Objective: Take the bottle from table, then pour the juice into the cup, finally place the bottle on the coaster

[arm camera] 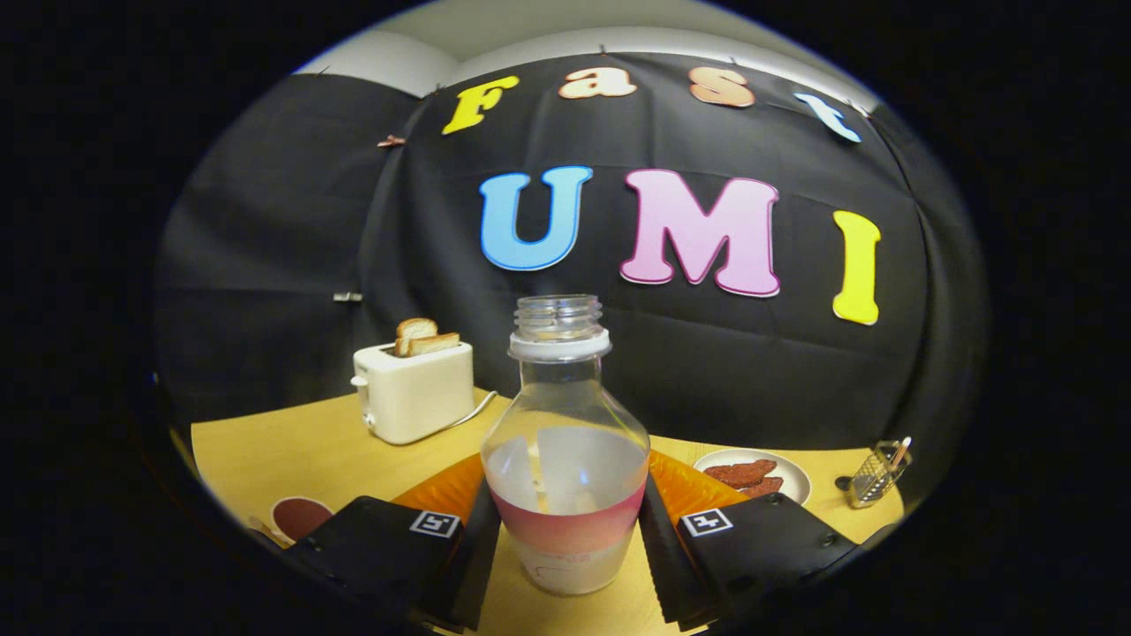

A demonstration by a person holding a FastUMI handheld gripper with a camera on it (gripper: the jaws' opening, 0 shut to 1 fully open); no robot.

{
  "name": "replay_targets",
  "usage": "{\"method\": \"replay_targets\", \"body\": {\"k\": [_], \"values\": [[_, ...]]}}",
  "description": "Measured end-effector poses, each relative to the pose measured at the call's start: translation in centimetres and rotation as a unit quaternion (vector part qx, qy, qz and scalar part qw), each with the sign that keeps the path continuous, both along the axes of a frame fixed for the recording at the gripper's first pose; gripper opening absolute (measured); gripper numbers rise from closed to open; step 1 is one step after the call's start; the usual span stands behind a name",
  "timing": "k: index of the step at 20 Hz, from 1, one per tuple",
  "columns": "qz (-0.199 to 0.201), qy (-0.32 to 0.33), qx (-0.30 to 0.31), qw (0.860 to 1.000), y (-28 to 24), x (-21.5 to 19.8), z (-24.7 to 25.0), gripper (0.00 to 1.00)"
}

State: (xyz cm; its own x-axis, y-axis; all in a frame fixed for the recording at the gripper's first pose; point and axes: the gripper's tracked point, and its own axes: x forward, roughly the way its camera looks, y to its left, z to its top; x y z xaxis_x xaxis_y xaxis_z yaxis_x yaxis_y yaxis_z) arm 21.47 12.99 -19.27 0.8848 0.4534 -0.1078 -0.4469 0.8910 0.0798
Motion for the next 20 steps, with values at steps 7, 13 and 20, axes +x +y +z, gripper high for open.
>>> {"method": "replay_targets", "body": {"k": [7,13,20], "values": [[-0.008,0.022,0.005,1.0,0.9,2.2,-5.2,0.75],[-0.014,0.019,0.004,1.0,0.9,2.2,-7.5,0.75],[-0.009,0.02,0.009,1.0,0.9,2.3,-8.8,0.76]]}}
